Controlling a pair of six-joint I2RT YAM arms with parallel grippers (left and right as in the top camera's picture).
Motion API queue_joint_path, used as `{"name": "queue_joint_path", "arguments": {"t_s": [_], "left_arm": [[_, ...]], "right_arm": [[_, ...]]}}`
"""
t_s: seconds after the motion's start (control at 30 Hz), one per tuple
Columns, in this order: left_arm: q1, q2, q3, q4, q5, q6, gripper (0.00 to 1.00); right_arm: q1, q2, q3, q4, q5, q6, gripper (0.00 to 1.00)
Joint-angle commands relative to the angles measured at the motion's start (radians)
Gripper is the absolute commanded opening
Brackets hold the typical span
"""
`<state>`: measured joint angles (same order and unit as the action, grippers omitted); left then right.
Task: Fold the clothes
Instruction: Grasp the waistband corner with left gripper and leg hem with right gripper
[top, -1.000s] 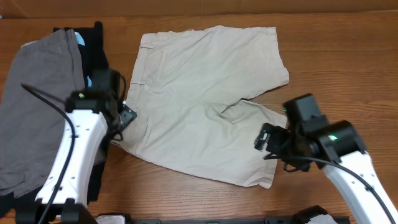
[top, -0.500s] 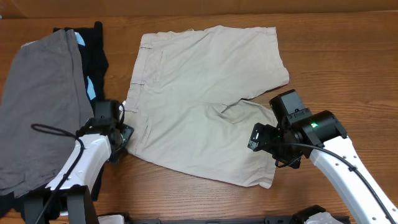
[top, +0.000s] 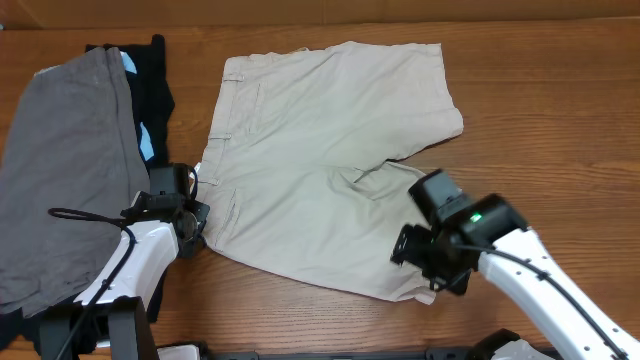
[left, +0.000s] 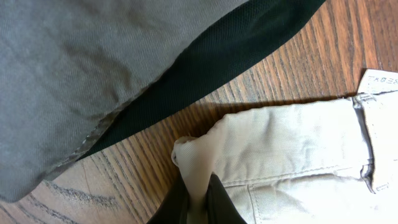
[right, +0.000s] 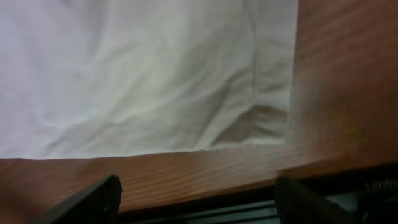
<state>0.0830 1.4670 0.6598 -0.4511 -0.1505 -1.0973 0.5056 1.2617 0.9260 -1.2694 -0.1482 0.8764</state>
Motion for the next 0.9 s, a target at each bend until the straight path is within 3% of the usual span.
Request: {"name": "queue_joint_path", "arguments": {"t_s": [0.0, 0.17, 0.33, 0.5, 0.67, 0.87], "left_arm": [[0.008, 0.005, -0.017, 0.003, -0.003, 0.001, 0.04], [0.007, 0.005, -0.017, 0.003, 0.016, 0.001, 0.04], [0.007, 0.005, -0.017, -0.006, 0.021, 0.001, 0.04], [0.007, 0.005, -0.017, -0.032, 0.021, 0.000, 0.04], [0.007, 0.005, -0.017, -0.035, 0.021, 0.000, 0.04], [0.007, 0.005, -0.017, -0.035, 0.021, 0.000, 0.04]], "right_arm": [[0.077, -0.003, -0.069, 0.021, 0.012, 0.183, 0.81], [0.230, -0.003, -0.130, 0.126, 0.023, 0.286, 0.77], [0.332, -0.003, -0.195, 0.176, 0.091, 0.464, 0.59], [0.343, -0.003, -0.288, 0.239, 0.148, 0.547, 0.62], [0.315, -0.003, -0.343, 0.293, 0.182, 0.598, 0.74], [0.281, -0.003, -0.345, 0.328, 0.259, 0.598, 0.73]]}}
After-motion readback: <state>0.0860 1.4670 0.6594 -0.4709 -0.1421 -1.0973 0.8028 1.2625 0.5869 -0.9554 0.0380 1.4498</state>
